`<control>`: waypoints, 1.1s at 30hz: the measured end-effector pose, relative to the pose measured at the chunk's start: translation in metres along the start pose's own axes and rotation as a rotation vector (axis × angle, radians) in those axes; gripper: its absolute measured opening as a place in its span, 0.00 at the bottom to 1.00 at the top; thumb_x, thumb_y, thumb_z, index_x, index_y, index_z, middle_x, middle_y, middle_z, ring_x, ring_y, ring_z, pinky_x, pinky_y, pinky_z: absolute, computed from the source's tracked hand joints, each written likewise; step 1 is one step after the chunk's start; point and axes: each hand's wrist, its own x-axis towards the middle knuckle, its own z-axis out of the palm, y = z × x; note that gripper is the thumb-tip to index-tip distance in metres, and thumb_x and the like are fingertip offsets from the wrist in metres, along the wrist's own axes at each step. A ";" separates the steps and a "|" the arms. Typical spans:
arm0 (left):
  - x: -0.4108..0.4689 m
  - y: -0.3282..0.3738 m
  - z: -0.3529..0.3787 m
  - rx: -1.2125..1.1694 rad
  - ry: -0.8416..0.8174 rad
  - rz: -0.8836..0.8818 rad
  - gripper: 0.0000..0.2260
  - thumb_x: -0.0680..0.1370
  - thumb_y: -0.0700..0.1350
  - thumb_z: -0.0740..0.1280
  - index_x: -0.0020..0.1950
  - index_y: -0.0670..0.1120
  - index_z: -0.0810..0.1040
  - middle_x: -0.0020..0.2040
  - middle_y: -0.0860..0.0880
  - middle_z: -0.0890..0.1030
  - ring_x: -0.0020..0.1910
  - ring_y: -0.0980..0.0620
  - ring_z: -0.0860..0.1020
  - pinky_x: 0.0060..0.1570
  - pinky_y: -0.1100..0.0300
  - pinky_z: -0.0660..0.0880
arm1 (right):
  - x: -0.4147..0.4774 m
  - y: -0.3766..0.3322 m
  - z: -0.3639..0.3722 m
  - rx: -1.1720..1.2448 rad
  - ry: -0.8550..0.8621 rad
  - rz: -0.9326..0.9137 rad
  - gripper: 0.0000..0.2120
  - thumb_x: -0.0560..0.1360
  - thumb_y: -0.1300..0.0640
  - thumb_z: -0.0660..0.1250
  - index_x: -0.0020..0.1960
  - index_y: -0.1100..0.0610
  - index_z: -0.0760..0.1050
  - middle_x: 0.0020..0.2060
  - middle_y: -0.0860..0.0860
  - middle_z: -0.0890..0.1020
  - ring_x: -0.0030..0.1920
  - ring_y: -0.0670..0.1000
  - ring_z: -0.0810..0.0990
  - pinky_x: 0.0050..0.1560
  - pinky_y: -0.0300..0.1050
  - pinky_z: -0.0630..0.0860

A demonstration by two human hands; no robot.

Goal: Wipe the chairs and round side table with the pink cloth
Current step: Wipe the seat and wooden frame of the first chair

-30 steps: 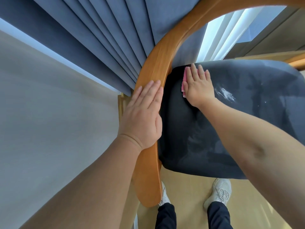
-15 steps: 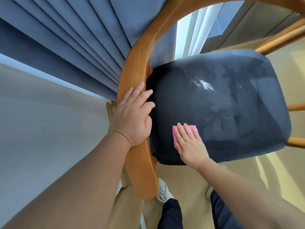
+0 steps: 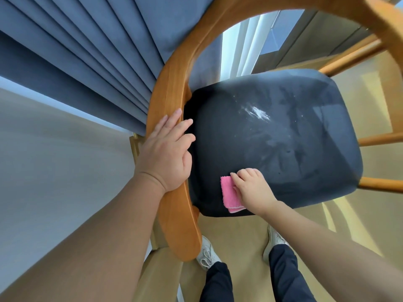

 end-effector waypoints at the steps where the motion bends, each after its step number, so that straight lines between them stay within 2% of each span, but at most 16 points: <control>1: 0.000 0.000 0.000 0.002 -0.001 0.000 0.18 0.76 0.43 0.52 0.55 0.46 0.80 0.69 0.46 0.73 0.74 0.46 0.60 0.75 0.53 0.48 | 0.005 0.000 -0.003 0.032 -0.004 0.000 0.12 0.63 0.63 0.75 0.46 0.59 0.79 0.37 0.52 0.75 0.36 0.56 0.71 0.41 0.46 0.70; 3: 0.000 0.000 0.000 -0.003 -0.004 0.003 0.18 0.75 0.43 0.52 0.54 0.46 0.80 0.68 0.46 0.73 0.74 0.46 0.60 0.75 0.53 0.47 | 0.020 0.005 -0.013 0.094 -0.007 0.035 0.09 0.62 0.66 0.73 0.40 0.59 0.79 0.34 0.52 0.74 0.33 0.55 0.69 0.37 0.44 0.65; 7: 0.002 0.000 0.000 0.000 -0.012 0.005 0.19 0.76 0.44 0.51 0.55 0.46 0.80 0.68 0.46 0.73 0.74 0.46 0.60 0.75 0.52 0.49 | 0.060 0.023 -0.053 0.200 0.146 0.111 0.07 0.68 0.67 0.67 0.44 0.61 0.82 0.39 0.57 0.78 0.35 0.60 0.75 0.36 0.48 0.73; 11: 0.002 0.000 -0.002 -0.003 -0.024 -0.002 0.20 0.76 0.45 0.50 0.55 0.47 0.80 0.68 0.46 0.74 0.74 0.45 0.61 0.74 0.50 0.50 | 0.089 0.032 -0.089 0.204 0.316 0.085 0.06 0.69 0.67 0.64 0.42 0.62 0.80 0.42 0.57 0.79 0.34 0.60 0.76 0.32 0.47 0.73; 14: 0.002 0.001 -0.004 -0.006 -0.025 -0.001 0.21 0.76 0.45 0.50 0.55 0.47 0.81 0.68 0.46 0.74 0.73 0.45 0.62 0.74 0.50 0.51 | 0.092 0.035 -0.098 0.156 0.376 0.009 0.07 0.69 0.71 0.68 0.43 0.62 0.80 0.42 0.55 0.82 0.36 0.60 0.78 0.32 0.48 0.76; 17: 0.001 0.001 -0.004 -0.010 -0.029 -0.003 0.21 0.76 0.46 0.50 0.55 0.47 0.81 0.68 0.46 0.74 0.73 0.45 0.62 0.73 0.49 0.51 | 0.089 0.037 -0.103 0.150 0.408 0.082 0.08 0.69 0.72 0.71 0.44 0.61 0.81 0.41 0.57 0.78 0.34 0.59 0.75 0.29 0.45 0.74; 20: 0.001 0.001 -0.004 -0.012 -0.032 -0.002 0.21 0.76 0.46 0.49 0.55 0.47 0.81 0.67 0.46 0.74 0.73 0.45 0.62 0.73 0.49 0.51 | 0.093 0.038 -0.118 0.152 0.390 0.065 0.09 0.69 0.72 0.70 0.46 0.63 0.82 0.37 0.57 0.77 0.35 0.60 0.75 0.30 0.49 0.75; 24: 0.001 0.001 -0.004 -0.011 -0.036 -0.003 0.21 0.76 0.46 0.49 0.53 0.47 0.81 0.67 0.46 0.75 0.73 0.45 0.62 0.74 0.48 0.53 | 0.114 0.023 -0.152 0.228 0.202 0.193 0.10 0.75 0.66 0.61 0.52 0.61 0.79 0.44 0.57 0.81 0.46 0.62 0.78 0.44 0.51 0.76; 28: 0.001 0.001 -0.004 -0.004 -0.036 -0.003 0.19 0.76 0.46 0.50 0.51 0.48 0.81 0.66 0.47 0.75 0.73 0.45 0.63 0.73 0.48 0.53 | 0.128 0.005 -0.180 0.364 0.178 0.340 0.11 0.76 0.63 0.59 0.55 0.59 0.77 0.45 0.56 0.81 0.47 0.59 0.77 0.42 0.45 0.70; 33: 0.000 0.000 -0.003 -0.024 -0.030 0.002 0.18 0.76 0.45 0.51 0.49 0.48 0.81 0.66 0.47 0.75 0.73 0.46 0.62 0.74 0.49 0.52 | 0.094 0.010 -0.150 0.557 0.223 0.477 0.09 0.77 0.64 0.61 0.54 0.58 0.76 0.44 0.54 0.80 0.44 0.56 0.77 0.45 0.49 0.75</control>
